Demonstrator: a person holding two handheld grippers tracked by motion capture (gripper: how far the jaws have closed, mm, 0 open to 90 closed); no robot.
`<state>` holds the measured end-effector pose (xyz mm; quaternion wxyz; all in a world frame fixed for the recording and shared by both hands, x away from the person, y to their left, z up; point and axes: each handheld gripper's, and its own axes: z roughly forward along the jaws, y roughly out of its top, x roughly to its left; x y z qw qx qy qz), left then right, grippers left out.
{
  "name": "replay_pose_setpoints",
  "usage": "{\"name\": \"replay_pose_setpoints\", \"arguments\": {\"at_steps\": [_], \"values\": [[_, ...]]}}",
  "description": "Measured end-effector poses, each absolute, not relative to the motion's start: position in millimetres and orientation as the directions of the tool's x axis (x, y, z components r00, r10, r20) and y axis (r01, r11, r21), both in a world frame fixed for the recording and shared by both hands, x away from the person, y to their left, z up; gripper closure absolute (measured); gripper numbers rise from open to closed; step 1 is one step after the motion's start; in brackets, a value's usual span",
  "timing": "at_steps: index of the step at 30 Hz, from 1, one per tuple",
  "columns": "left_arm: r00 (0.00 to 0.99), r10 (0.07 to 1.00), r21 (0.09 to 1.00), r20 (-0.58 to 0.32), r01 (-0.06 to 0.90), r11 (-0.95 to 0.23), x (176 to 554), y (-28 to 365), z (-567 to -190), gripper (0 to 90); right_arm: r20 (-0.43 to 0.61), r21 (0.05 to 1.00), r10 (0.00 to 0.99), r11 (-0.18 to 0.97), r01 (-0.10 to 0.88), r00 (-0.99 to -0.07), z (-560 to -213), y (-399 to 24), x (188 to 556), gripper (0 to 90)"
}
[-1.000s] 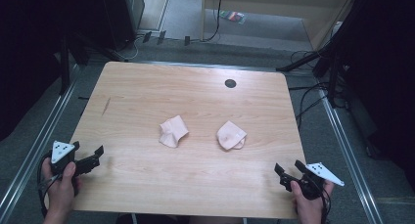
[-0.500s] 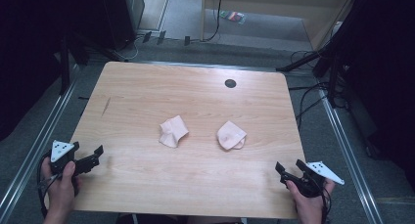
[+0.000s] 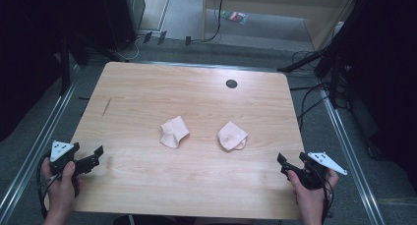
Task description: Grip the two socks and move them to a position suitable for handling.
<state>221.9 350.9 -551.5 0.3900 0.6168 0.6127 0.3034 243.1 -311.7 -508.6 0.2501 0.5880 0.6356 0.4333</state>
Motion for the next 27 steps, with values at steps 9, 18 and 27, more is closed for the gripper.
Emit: {"name": "replay_pose_setpoints", "arguments": {"at_steps": [9,18,27], "values": [[0.070,0.992,0.852,-0.104,0.521,0.052,221.9,351.2,-551.4,13.8,0.202,0.838,0.952,-0.046,0.544,-0.231,-495.5,-289.6,261.5,13.9],[0.073,0.991,0.848,-0.112,0.527,0.057,222.6,351.9,-551.6,13.8,0.215,0.817,0.934,-0.013,0.576,-0.284,-495.1,-259.6,284.2,13.9],[0.073,0.991,0.847,-0.112,0.528,0.057,223.0,351.8,-551.7,13.8,0.233,0.803,0.919,0.003,0.597,-0.318,-499.7,-236.8,303.4,13.9]]}}
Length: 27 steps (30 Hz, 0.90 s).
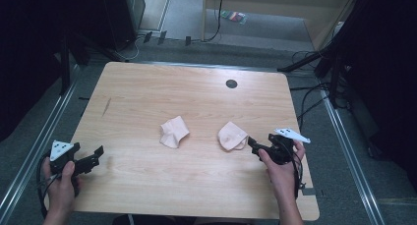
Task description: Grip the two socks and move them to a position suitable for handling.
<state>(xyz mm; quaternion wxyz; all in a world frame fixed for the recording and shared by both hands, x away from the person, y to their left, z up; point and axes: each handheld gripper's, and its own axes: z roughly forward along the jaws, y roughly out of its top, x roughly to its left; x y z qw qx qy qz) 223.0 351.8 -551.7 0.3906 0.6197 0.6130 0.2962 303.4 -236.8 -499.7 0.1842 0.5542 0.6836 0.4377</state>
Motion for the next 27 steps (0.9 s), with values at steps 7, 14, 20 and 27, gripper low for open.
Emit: {"name": "replay_pose_setpoints", "arguments": {"at_steps": [7,14,20,27], "values": [[0.075,0.990,0.846,-0.116,0.530,0.059,223.0,352.1,-551.6,13.8,0.245,0.783,0.911,0.014,0.622,-0.330,-509.9,-222.6,320.8,13.8],[0.076,0.990,0.845,-0.117,0.531,0.059,223.3,352.2,-551.7,13.8,0.257,0.753,0.910,0.022,0.658,-0.325,-525.3,-212.1,336.3,14.9],[0.076,0.990,0.844,-0.118,0.532,0.060,223.5,352.2,-551.7,13.8,0.239,0.746,0.915,0.041,0.665,-0.324,-530.5,-201.5,345.4,15.5],[0.076,0.990,0.843,-0.123,0.534,0.063,223.8,352.5,-551.9,13.8,0.190,0.738,0.934,0.068,0.672,-0.303,-540.5,-191.8,353.2,18.2]]}}
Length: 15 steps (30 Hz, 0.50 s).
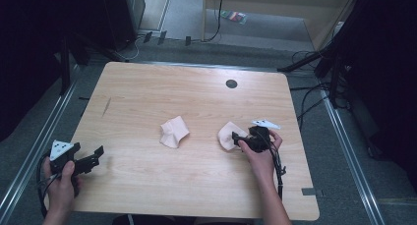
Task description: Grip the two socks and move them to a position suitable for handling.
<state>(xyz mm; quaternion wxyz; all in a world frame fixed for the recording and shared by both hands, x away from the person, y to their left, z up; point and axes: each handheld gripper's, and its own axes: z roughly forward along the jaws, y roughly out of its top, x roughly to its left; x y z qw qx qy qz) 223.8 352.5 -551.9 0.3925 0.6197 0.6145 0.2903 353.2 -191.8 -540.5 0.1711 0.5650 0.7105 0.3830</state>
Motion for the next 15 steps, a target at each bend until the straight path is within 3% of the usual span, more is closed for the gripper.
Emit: {"name": "replay_pose_setpoints", "arguments": {"at_steps": [15], "values": [[0.077,0.990,0.840,-0.118,0.539,0.058,224.2,352.3,-551.9,13.8,0.037,0.767,0.947,0.177,0.616,-0.318,-549.3,-173.4,342.6,40.0]]}}
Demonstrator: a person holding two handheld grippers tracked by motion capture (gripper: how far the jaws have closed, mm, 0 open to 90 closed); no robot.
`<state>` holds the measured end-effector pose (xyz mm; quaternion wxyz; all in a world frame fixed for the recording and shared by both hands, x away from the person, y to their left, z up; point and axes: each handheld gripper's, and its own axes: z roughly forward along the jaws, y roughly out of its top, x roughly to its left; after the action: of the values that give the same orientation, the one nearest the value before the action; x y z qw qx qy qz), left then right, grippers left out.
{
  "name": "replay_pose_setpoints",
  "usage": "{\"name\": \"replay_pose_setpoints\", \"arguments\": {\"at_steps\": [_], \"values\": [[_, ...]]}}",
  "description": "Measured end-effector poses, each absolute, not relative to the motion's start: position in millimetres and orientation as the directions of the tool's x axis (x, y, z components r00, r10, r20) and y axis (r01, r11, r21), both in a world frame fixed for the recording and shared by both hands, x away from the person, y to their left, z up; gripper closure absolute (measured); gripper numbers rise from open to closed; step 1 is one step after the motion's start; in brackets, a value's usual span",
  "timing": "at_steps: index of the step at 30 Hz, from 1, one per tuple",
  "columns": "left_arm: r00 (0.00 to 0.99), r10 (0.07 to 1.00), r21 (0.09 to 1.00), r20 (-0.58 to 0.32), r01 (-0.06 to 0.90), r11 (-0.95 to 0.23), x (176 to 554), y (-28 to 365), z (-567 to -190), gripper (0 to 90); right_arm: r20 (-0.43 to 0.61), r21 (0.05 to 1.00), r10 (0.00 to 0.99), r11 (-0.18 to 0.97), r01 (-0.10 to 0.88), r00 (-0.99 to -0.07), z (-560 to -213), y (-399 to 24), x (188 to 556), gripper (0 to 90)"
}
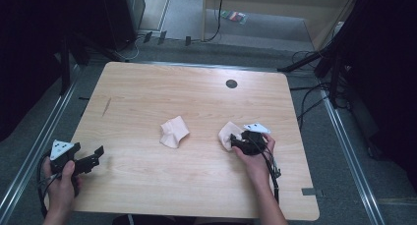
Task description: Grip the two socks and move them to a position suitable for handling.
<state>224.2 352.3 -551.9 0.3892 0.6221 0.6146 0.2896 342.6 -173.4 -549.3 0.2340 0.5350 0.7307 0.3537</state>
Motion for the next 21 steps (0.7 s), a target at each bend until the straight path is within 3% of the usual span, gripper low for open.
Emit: {"name": "replay_pose_setpoints", "arguments": {"at_steps": [1,2,3,5,11,16,21], "values": [[0.077,0.990,0.840,-0.120,0.540,0.060,224.2,352.5,-551.8,13.8,0.040,0.771,0.945,0.177,0.612,-0.324,-548.7,-172.3,339.7,55.7],[0.077,0.990,0.840,-0.120,0.540,0.060,224.2,352.5,-551.8,13.8,0.040,0.771,0.945,0.177,0.612,-0.324,-548.7,-172.3,339.7,55.7],[0.075,0.990,0.840,-0.119,0.539,0.060,224.3,352.4,-551.9,13.8,0.065,0.768,0.941,0.166,0.619,-0.332,-547.7,-172.4,338.5,72.4],[0.074,0.990,0.840,-0.118,0.540,0.059,224.4,352.3,-551.9,13.8,0.100,0.762,0.936,0.146,0.631,-0.337,-546.7,-174.2,338.5,82.1],[0.070,0.990,0.840,-0.121,0.539,0.065,224.7,352.4,-552.0,13.8,0.122,0.819,0.945,0.077,0.569,-0.304,-531.3,-183.6,326.4,84.3],[0.073,0.991,0.842,-0.112,0.537,0.055,224.6,350.9,-551.9,13.8,0.057,0.859,0.945,0.118,0.499,-0.322,-510.8,-184.6,311.6,84.3],[0.071,0.992,0.844,-0.106,0.534,0.052,224.2,350.5,-551.8,13.8,-0.059,0.883,0.958,0.182,0.433,-0.281,-502.1,-181.0,298.6,84.2]]}}
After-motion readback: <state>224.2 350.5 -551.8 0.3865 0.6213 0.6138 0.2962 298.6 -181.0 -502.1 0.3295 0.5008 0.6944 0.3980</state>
